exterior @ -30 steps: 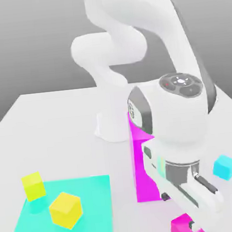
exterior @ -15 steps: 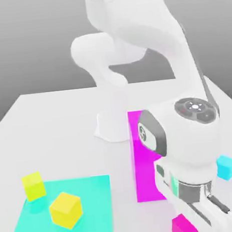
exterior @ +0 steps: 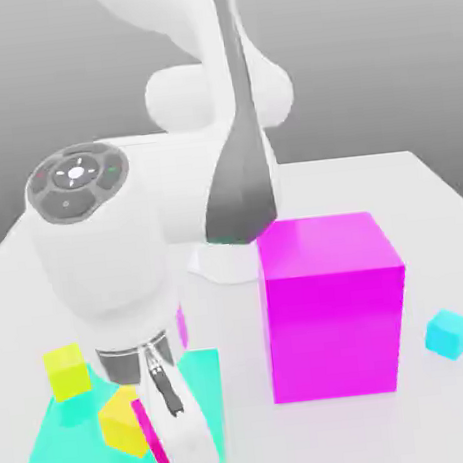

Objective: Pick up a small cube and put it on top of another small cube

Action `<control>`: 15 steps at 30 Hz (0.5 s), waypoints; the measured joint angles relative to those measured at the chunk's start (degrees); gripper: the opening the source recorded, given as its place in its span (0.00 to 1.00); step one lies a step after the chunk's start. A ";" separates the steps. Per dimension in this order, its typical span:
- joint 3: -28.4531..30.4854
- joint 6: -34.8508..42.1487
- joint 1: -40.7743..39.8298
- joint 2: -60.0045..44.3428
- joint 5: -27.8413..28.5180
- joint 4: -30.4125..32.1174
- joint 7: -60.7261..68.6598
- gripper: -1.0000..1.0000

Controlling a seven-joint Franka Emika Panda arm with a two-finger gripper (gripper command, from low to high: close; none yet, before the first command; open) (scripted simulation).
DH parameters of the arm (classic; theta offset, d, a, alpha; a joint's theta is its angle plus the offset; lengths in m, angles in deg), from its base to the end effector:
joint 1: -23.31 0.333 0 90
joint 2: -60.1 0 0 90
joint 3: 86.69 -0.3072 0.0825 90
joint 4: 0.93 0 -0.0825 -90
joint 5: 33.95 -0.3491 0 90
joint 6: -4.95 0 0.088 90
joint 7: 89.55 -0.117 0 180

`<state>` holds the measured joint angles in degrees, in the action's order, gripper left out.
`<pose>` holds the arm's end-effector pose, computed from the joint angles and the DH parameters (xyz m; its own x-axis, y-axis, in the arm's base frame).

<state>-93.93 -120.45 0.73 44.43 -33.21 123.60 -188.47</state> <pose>0.4866 -0.1338 0.2566 -0.4014 -0.9158 0.0138 -0.8844 0.3915 0.2540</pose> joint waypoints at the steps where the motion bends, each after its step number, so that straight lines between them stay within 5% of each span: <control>1: 0.77 1.41 -1.00 0.21 -0.57 -0.17 0.30 0.00; 5: 3.80 5.65 -4.14 1.36 -2.72 0.14 -1.52 0.00; 15: 10.30 1.51 -5.31 7.64 -4.21 10.13 -33.92 0.00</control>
<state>-83.63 -118.95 -4.57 52.07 -37.42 133.73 -222.39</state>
